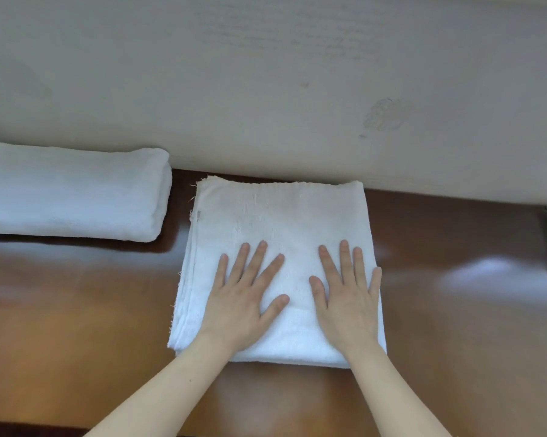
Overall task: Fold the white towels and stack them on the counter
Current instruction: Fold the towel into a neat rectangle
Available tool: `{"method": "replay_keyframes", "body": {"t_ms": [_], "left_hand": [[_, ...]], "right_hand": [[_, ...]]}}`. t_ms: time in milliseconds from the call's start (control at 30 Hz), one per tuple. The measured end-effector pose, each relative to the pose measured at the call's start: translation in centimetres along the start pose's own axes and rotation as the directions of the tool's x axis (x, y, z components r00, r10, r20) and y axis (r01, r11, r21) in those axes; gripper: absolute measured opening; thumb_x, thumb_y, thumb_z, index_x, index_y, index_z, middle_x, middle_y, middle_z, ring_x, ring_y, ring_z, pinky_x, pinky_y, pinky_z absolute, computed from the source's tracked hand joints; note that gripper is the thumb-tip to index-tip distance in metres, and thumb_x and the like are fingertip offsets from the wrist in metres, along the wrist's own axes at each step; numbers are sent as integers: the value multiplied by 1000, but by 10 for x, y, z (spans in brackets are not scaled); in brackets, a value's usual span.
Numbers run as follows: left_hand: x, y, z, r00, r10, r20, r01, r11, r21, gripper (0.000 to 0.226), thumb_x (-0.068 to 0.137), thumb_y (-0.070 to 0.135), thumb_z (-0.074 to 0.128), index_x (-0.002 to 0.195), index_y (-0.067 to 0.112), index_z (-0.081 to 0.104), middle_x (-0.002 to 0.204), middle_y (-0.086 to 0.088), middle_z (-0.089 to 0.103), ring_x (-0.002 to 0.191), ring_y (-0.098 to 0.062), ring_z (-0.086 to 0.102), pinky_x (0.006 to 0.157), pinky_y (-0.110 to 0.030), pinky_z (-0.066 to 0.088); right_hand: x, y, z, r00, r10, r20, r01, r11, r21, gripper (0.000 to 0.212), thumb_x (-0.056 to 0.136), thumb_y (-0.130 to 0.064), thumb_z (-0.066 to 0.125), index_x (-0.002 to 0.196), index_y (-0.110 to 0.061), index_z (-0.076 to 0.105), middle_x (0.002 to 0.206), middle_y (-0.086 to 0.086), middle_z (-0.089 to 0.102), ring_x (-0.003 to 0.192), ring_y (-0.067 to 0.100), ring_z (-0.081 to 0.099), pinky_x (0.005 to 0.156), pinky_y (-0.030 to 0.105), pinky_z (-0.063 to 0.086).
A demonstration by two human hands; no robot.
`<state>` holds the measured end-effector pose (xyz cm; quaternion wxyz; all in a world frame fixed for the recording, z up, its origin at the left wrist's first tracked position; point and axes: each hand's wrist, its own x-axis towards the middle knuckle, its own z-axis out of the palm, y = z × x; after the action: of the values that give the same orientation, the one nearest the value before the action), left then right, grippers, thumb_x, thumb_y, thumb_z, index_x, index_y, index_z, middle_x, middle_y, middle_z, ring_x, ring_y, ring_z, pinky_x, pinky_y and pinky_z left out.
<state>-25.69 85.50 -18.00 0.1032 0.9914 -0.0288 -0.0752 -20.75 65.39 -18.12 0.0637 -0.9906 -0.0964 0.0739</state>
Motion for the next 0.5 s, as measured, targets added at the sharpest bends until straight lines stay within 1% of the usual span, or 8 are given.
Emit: {"method": "replay_keyframes", "body": {"t_ms": [67,133,200,267,333,400,500], "left_hand": [[-7,-9,-3,1000,0,20,0,1000,14,68,98,69,12,158,39,1,167,7,-9,152,-19,-16,121,-52,-4],[-23,-16,-5,999,8,42,-8,1000,8,68,98,70,11,158,39,-1,167,7,-9,152,-19,-16,121,-53,-5],[-42,-23,-7,998,10,65,-10,1000,2,70,98,70,14,158,38,0,167,7,-7,153,-20,-14,120,-55,-3],[-59,-27,-8,995,29,92,-29,1000,5,73,97,72,15,158,37,-2,167,6,-9,153,-22,-14,120,-56,-2],[-75,-28,-10,993,51,110,-51,999,1,76,96,75,17,158,37,-4,167,5,-11,153,-23,-16,119,-57,-3],[-90,-28,-10,989,70,130,-71,997,2,78,95,76,19,158,36,-3,167,3,-11,153,-26,-15,119,-59,-2],[-113,-28,-8,980,126,156,-127,992,-1,78,94,77,22,158,38,1,167,0,-9,152,-31,-14,117,-63,0]], "right_hand": [[-4,7,-3,999,25,30,-26,1000,8,60,99,-58,3,157,-40,1,165,-7,-14,151,18,-19,120,59,3],[-13,8,-7,997,31,65,-32,999,13,61,98,-58,3,156,-41,-2,164,-9,-19,150,18,-22,119,59,11],[-24,3,-10,997,32,74,-32,999,10,62,99,-58,7,157,-38,0,165,-8,-15,151,21,-19,115,58,20],[-37,-1,-11,994,35,100,-36,999,6,62,100,-58,9,158,-36,1,165,-8,-14,151,22,-18,113,56,24],[-53,-3,-10,992,24,126,-24,1000,0,62,100,-58,8,158,-36,0,165,-8,-16,150,22,-20,113,55,24],[-72,-5,-9,991,11,135,-12,1000,7,62,100,-57,12,158,-35,3,165,-8,-13,151,22,-19,112,55,24],[-100,-6,-6,989,2,149,-2,1000,-1,62,100,-56,13,158,-35,7,166,-7,-8,151,23,-16,113,59,22]]}}
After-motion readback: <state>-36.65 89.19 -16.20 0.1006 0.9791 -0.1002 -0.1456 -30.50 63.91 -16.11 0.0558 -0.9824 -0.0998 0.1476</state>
